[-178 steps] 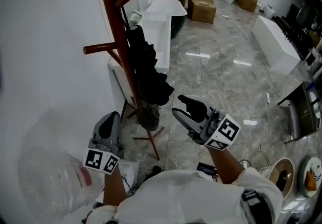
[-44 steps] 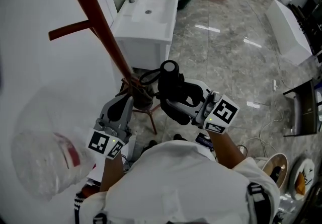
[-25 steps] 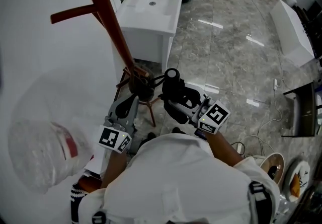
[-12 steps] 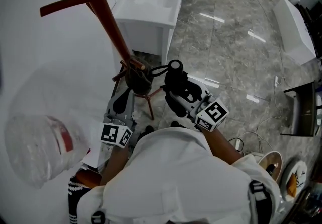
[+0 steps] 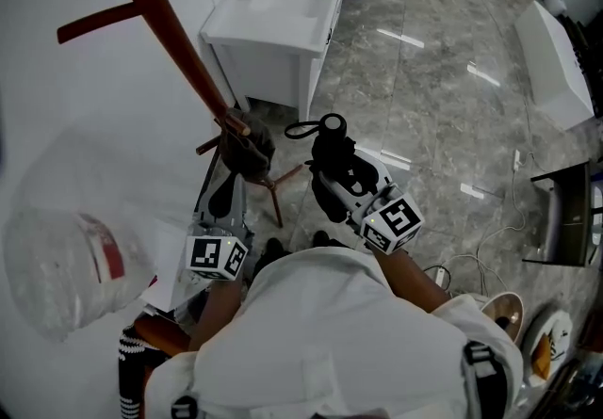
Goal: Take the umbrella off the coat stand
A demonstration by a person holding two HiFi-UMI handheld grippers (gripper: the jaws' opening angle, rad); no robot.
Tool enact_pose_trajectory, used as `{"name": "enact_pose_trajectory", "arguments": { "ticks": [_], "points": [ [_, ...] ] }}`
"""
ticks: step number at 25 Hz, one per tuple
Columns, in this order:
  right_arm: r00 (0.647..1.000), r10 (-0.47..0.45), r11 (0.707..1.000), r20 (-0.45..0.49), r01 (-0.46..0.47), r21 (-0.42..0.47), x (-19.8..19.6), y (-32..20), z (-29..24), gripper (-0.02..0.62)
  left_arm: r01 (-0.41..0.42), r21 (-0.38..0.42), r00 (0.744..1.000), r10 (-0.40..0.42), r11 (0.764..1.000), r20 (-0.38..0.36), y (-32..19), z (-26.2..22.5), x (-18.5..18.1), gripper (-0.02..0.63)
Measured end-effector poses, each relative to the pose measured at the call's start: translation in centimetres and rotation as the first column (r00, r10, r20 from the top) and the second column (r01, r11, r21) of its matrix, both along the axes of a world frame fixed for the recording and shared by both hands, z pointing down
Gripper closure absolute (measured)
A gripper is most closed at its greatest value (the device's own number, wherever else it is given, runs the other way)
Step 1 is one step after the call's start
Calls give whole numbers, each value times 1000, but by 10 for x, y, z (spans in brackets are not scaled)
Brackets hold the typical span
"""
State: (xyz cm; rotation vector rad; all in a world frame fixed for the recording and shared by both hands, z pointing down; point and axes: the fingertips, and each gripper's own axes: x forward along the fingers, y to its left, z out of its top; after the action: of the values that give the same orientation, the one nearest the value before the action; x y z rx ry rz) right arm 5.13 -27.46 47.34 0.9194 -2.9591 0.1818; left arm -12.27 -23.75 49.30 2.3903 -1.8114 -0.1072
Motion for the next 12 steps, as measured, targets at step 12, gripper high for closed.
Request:
{"name": "enact_pose_trajectory", "arguments": {
  "ticks": [12],
  "points": [
    [1000, -25, 1000, 14, 25, -2, 46, -10, 6, 370, 7, -10, 997, -8, 1000, -80, -5, -6, 48, 595]
  ]
}}
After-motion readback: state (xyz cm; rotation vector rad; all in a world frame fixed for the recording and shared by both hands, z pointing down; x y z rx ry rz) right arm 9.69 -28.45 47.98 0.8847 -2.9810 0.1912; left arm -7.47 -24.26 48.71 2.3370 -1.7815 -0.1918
